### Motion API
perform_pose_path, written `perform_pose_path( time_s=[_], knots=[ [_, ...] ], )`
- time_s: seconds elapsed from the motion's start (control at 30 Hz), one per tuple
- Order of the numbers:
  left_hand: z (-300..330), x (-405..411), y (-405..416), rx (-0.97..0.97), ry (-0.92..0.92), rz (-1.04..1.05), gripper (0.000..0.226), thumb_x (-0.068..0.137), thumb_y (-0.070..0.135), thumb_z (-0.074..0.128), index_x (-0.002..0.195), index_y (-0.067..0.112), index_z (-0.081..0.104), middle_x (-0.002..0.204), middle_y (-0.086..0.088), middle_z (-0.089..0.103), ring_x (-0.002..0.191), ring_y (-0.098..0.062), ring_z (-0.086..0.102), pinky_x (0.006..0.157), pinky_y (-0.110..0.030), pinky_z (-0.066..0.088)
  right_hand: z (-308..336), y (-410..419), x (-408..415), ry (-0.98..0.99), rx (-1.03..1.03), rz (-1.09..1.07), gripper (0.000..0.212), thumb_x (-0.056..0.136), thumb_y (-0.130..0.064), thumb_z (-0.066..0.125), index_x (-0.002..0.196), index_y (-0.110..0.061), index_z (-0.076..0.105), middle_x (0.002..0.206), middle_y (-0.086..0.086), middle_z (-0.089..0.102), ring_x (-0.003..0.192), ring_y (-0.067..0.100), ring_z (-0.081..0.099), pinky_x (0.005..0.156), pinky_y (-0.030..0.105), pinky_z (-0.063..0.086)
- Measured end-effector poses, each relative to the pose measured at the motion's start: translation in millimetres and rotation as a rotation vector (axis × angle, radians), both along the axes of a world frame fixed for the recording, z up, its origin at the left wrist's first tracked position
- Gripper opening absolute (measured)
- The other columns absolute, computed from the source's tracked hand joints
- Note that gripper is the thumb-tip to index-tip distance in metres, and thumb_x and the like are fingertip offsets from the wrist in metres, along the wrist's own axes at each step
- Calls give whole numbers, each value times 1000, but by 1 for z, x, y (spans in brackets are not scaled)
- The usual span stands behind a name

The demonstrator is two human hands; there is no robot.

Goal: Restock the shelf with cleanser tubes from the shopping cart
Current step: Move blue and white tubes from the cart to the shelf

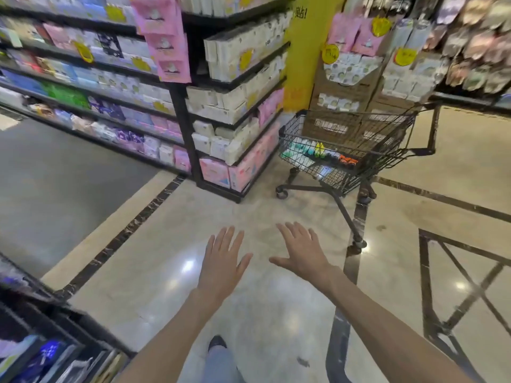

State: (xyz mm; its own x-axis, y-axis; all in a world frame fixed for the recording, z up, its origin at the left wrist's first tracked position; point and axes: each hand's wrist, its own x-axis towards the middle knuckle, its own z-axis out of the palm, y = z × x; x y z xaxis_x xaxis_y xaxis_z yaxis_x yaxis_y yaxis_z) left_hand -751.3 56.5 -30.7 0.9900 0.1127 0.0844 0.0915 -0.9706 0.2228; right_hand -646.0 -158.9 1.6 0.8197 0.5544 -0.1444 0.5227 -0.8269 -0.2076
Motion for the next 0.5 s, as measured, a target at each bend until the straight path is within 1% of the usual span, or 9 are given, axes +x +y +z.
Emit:
perform_pose_path(
  time_s=[0.07, 0.27, 0.33, 0.5],
  knots=[
    [-8, 45, -2, 8, -5, -38, 67, 105, 59, 25, 152, 18, 50, 159, -11, 46, 150, -31, 39, 123, -50, 31, -7, -5, 34, 1, -5, -45, 97, 90, -72, 56, 163, -26, 12, 169, 5, 19, 157, 29, 12, 124, 54, 12],
    [-23, 193, 2, 0, 22, -171, 66, 104, 58, 28, 150, 17, 53, 156, -12, 49, 147, -32, 44, 119, -54, 37, -22, -8, 146, 2, -20, -170, 96, 89, -75, 54, 162, -25, 17, 166, 5, 25, 154, 28, 19, 123, 55, 18],
    [-23, 242, 5, 6, 22, -221, 65, 104, 57, 31, 148, 17, 55, 154, -12, 53, 144, -33, 48, 117, -55, 41, -22, -8, 184, 1, -19, -227, 94, 89, -75, 53, 161, -25, 18, 164, 4, 27, 153, 27, 21, 123, 55, 20],
    [-13, 360, 6, -12, 39, -328, 63, 101, 54, 36, 139, 12, 64, 140, -16, 63, 131, -34, 60, 106, -54, 51, -14, -9, 278, 37, -11, -343, 94, 91, -72, 54, 162, -25, 16, 168, 5, 21, 156, 26, 16, 125, 53, 17]
  ],
)
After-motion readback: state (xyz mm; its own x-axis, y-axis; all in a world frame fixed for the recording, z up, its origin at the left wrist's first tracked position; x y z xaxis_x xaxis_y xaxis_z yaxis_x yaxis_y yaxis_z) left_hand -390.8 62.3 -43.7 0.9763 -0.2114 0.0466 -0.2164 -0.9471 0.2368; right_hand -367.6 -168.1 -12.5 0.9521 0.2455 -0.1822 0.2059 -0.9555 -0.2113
